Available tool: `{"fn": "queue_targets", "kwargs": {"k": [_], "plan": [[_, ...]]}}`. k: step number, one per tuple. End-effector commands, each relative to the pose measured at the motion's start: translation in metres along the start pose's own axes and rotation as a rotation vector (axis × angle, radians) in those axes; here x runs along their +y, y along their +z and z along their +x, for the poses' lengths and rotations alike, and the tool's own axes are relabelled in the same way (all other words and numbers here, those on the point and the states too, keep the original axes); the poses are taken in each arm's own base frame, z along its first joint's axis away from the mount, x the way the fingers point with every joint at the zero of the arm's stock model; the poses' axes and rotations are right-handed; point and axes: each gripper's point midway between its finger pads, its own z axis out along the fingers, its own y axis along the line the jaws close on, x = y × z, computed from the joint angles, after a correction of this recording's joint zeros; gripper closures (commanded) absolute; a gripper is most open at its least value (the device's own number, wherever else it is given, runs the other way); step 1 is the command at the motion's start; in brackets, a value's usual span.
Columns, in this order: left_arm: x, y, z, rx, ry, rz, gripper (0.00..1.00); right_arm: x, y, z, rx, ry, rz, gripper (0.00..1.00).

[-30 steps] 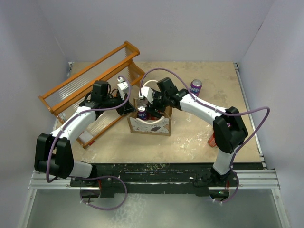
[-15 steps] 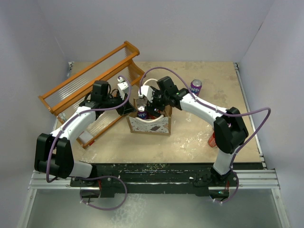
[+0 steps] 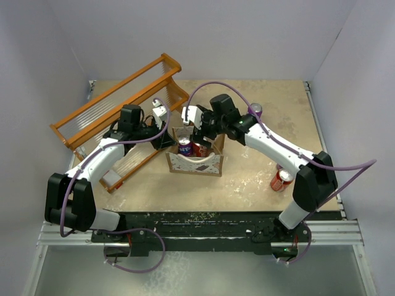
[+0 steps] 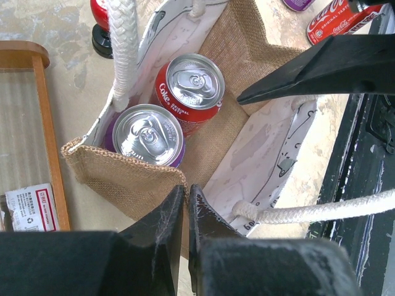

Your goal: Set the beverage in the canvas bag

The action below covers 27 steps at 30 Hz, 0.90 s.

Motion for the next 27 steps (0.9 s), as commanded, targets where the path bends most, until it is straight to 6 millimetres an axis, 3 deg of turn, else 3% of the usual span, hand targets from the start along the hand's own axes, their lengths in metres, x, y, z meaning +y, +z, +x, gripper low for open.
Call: {"fn": "queue_targets", "kwargs": {"k": [1, 8, 11, 17, 20, 23, 27], "plan": [[-0.01, -0.004, -0.015, -0.028, 0.006, 0.022, 0.85, 0.006, -0.011, -0.007, -0.016, -0.054, -0.008, 0.17], [-0.006, -0.006, -0.02, -0.026, 0.006, -0.006, 0.79, 0.011, -0.027, -0.011, -0.031, -0.067, -0.005, 0.19], [-0.006, -0.007, -0.021, -0.024, 0.009, -0.009, 0.78, 0.021, -0.042, -0.019, -0.069, -0.039, -0.027, 0.19], [-0.007, -0.009, -0.024, -0.029, 0.018, -0.013, 0.75, 0.017, -0.078, -0.041, -0.156, -0.021, 0.053, 0.18], [-0.007, -0.01, -0.025, -0.033, 0.023, -0.016, 0.73, 0.007, -0.095, -0.038, -0.161, 0.007, 0.113, 0.18], [-0.008, -0.013, -0.028, -0.043, 0.042, -0.027, 0.71, -0.016, -0.116, -0.023, -0.186, 0.093, 0.187, 0.17], [-0.009, -0.016, -0.032, -0.065, 0.071, -0.037, 0.69, -0.06, -0.147, 0.019, -0.146, 0.236, 0.373, 0.16]]}}
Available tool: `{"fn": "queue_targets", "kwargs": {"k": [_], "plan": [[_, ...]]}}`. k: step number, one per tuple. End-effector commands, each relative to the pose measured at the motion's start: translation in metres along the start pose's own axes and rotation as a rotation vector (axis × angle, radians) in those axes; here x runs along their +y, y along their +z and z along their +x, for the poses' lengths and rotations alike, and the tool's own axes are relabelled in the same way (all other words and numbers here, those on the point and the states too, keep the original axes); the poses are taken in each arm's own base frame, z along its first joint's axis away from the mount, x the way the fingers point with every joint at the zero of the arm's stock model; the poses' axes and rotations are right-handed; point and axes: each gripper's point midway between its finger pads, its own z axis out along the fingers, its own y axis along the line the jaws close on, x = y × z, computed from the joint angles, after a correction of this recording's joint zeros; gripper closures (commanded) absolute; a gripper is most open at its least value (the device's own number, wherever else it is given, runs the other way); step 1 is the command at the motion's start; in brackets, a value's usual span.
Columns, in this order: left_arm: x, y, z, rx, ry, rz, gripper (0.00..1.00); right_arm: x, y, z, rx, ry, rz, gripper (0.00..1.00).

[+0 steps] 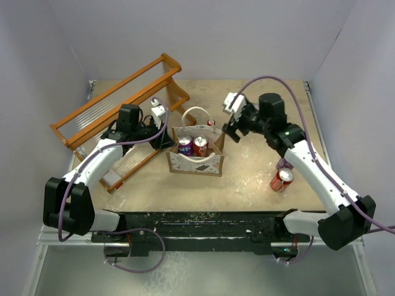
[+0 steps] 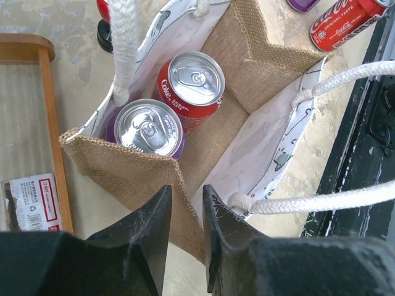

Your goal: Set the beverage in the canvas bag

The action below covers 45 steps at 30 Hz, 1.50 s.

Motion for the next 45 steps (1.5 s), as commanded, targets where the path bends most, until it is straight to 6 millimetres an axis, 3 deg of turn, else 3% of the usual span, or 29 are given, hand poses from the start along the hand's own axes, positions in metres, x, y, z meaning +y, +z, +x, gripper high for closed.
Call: {"fn": "queue_targets", "kwargs": {"k": [1, 11, 17, 23, 29, 39, 45], "plan": [[-0.009, -0.011, -0.031, -0.083, 0.098, -0.012, 0.69, -0.055, -0.024, 0.026, 0.022, 0.155, 0.225, 0.15], [-0.012, -0.014, -0.033, -0.092, 0.112, -0.011, 0.65, -0.149, -0.045, 0.118, 0.204, 0.429, 0.55, 0.11], [-0.016, -0.02, -0.037, -0.108, 0.134, -0.015, 0.64, -0.18, -0.029, 0.149, 0.262, 0.548, 0.567, 0.07], [-0.02, -0.021, -0.037, -0.11, 0.143, -0.008, 0.64, -0.183, -0.005, 0.17, 0.308, 0.621, 0.517, 0.01], [-0.021, -0.022, -0.039, -0.115, 0.146, -0.006, 0.64, -0.185, 0.012, 0.184, 0.34, 0.661, 0.48, 0.0], [-0.021, -0.022, -0.039, -0.117, 0.151, -0.006, 0.64, -0.19, 0.039, 0.214, 0.397, 0.695, 0.451, 0.03], [-0.021, -0.023, -0.038, -0.115, 0.152, -0.008, 0.64, -0.183, 0.05, 0.226, 0.416, 0.713, 0.41, 0.08]]}}
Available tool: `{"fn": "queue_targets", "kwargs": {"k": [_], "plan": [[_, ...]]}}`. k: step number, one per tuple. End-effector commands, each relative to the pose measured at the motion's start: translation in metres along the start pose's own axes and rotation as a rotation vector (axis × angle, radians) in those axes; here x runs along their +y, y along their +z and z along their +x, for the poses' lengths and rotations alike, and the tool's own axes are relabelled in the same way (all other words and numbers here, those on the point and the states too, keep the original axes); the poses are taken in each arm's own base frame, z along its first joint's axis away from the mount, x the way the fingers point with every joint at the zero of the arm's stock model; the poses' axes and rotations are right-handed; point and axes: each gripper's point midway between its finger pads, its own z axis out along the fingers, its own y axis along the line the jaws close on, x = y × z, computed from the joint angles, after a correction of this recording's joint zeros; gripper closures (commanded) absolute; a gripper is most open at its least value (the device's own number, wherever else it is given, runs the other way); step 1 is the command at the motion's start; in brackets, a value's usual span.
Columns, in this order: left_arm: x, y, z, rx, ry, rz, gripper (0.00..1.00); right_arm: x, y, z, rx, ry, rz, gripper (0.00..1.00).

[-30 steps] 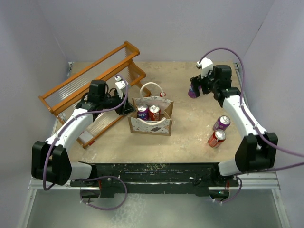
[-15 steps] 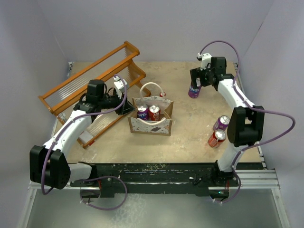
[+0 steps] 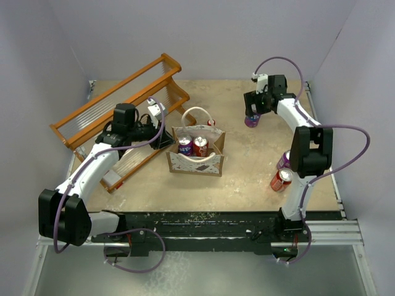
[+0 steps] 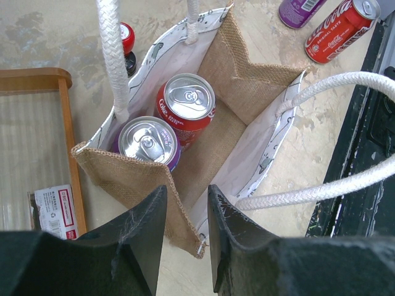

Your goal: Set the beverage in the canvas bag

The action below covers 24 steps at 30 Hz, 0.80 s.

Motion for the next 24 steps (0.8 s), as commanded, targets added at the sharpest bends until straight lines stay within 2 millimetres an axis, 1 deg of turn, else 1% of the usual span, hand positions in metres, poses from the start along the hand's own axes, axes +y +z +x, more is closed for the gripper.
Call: {"fn": "queue_targets", "kwargs": {"k": [1, 7, 10, 24], "plan": [[-0.007, -0.004, -0.015, -0.047, 0.065, 0.014, 0.64, 0.005, -0.006, -0.02, -0.044, 0.001, -0.029, 0.09], [-0.007, -0.003, -0.014, -0.045, 0.062, 0.018, 0.64, 0.006, -0.004, -0.016, -0.034, -0.006, -0.037, 0.15], [-0.006, -0.003, -0.013, -0.043, 0.061, 0.017, 0.64, 0.006, -0.004, -0.017, -0.035, -0.007, -0.038, 0.16], [-0.008, -0.005, -0.014, -0.048, 0.066, 0.018, 0.64, 0.005, -0.014, -0.023, -0.053, -0.018, -0.032, 0.25]]}}
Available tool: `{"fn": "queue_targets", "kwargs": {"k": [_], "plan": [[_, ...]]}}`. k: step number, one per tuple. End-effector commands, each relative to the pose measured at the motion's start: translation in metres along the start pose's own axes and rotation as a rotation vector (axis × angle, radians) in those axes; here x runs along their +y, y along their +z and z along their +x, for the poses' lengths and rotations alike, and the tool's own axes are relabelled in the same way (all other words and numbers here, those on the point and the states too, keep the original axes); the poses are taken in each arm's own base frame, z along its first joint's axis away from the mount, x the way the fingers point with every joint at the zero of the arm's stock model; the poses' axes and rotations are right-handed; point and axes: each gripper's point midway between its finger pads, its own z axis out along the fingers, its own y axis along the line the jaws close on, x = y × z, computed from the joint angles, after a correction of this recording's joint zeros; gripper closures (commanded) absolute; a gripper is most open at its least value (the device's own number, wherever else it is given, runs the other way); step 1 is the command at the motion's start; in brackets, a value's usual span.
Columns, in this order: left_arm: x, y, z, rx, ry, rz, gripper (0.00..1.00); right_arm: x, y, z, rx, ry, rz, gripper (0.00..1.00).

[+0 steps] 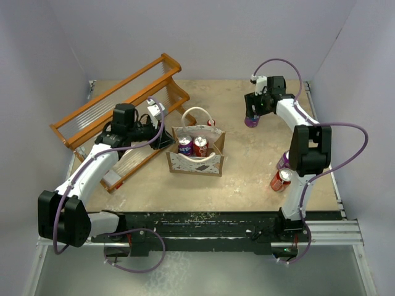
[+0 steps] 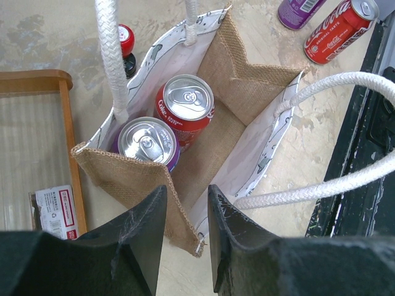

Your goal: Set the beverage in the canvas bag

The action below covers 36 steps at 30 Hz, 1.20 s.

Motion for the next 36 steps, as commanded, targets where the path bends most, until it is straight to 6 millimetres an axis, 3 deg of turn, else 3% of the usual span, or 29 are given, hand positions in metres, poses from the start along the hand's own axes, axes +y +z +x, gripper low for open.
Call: {"fn": "queue_targets", "kwargs": {"k": [1, 11, 18, 28, 36], "plan": [[-0.007, -0.003, -0.013, -0.044, 0.062, 0.02, 0.63, 0.001, -0.025, -0.034, -0.083, -0.025, 0.004, 0.27], [-0.009, -0.005, -0.015, -0.051, 0.069, 0.018, 0.63, -0.005, -0.042, -0.045, -0.113, -0.089, 0.042, 0.49], [-0.009, -0.007, -0.018, -0.057, 0.075, 0.013, 0.63, -0.002, -0.07, -0.062, -0.172, -0.139, 0.051, 0.59], [-0.01, -0.01, -0.024, -0.065, 0.098, 0.005, 0.61, 0.013, -0.138, -0.088, -0.302, -0.213, 0.056, 0.69], [-0.012, -0.02, -0.034, -0.063, 0.169, -0.017, 0.58, 0.053, -0.202, -0.105, -0.446, -0.269, -0.047, 0.73]]}}
